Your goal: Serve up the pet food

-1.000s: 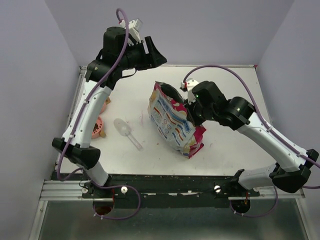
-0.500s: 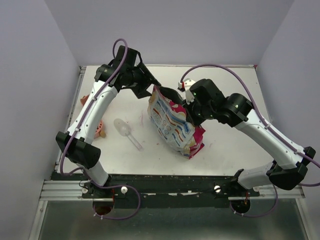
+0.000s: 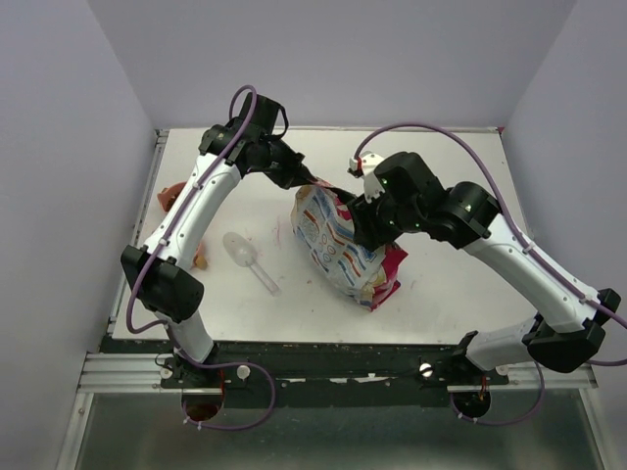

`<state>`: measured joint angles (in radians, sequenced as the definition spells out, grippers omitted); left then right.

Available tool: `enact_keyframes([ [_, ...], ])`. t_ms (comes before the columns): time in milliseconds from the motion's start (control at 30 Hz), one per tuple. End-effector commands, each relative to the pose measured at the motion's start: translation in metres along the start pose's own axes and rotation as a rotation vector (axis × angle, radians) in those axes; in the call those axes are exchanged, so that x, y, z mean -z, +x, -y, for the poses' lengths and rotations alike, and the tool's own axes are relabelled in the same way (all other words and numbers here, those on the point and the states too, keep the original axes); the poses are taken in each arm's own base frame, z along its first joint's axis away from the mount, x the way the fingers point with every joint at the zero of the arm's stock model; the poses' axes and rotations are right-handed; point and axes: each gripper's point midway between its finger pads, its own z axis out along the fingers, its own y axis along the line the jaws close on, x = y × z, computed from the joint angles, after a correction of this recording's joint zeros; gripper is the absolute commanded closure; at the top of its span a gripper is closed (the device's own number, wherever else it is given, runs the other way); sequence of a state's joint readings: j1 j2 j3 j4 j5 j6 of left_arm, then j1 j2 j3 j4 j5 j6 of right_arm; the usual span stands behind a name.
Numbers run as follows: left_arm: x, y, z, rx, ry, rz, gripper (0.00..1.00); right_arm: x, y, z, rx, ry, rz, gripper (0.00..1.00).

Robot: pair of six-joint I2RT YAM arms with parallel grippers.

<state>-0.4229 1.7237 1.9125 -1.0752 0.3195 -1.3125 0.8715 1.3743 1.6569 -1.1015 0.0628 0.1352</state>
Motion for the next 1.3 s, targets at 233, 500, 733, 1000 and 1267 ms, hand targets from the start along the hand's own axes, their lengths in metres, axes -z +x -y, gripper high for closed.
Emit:
enact_keyframes([
  [233,0.04,-0.013,0.021,0.027,0.027,0.117,1.0,-0.013,-0.034,0.013,0.005,0.127,0.087,0.25],
  [500,0.045,-0.033,0.009,0.056,-0.094,0.226,1.0,-0.021,-0.044,0.028,0.097,0.277,0.134,0.44],
  [733,0.054,-0.063,-0.006,0.012,-0.166,0.359,1.0,-0.007,-0.024,0.039,0.138,0.307,0.111,1.0],
  [1000,0.057,-0.059,-0.021,-0.047,-0.227,0.322,1.0,-0.016,-0.009,-0.011,0.126,-0.103,0.017,0.86],
  [1267,0.062,-0.038,-0.021,0.038,-0.195,0.228,1.0,-0.049,-0.056,0.008,0.157,0.171,0.076,0.04],
])
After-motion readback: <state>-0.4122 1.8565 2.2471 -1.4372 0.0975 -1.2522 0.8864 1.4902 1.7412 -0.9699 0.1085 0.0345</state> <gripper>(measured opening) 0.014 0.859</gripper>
